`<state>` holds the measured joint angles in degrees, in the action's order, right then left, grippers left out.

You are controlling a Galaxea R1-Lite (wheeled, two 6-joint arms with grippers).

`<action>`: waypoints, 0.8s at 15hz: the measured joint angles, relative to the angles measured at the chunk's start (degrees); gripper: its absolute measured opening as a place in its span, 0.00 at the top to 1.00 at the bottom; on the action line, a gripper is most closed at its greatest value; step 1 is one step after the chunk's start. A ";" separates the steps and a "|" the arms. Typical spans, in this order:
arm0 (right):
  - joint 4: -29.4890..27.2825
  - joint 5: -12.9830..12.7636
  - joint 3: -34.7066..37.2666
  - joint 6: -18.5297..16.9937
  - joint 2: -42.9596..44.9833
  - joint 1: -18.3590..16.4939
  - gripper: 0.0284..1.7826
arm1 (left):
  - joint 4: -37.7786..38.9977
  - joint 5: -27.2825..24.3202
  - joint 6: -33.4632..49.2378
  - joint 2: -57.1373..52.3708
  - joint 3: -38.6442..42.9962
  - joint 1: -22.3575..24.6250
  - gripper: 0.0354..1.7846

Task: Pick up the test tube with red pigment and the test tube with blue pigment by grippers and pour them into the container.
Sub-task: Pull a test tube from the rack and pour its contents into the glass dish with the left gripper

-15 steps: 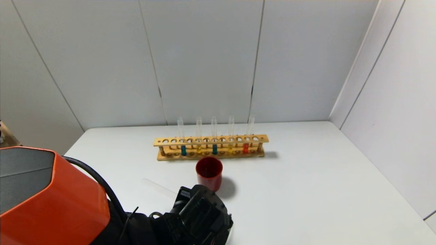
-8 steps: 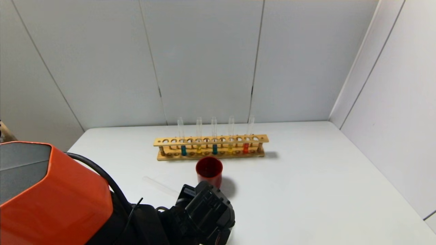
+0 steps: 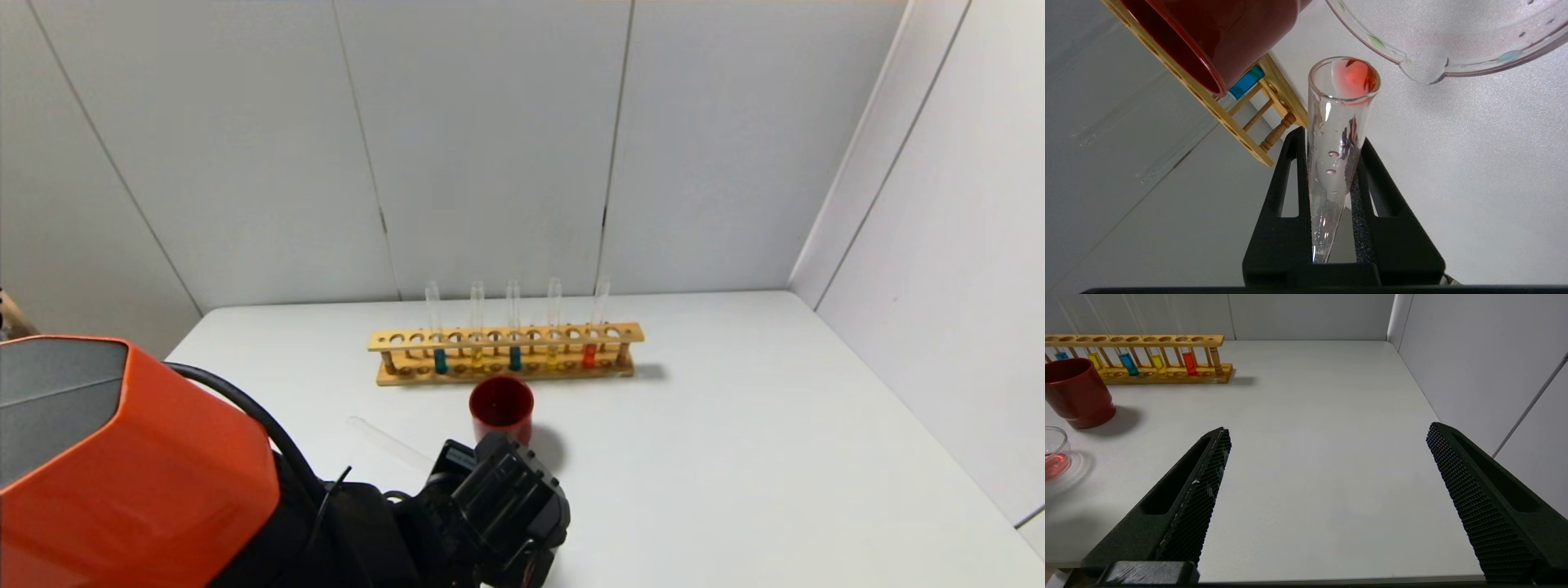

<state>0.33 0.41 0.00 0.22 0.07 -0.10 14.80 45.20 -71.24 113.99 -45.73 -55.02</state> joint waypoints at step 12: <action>0.00 0.00 0.00 0.02 0.00 0.00 0.02 | -5.46 1.32 -0.69 1.27 -3.61 -0.18 0.84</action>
<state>0.33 0.41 0.00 0.24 0.07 -0.10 9.34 46.52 -71.94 115.26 -49.34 -55.20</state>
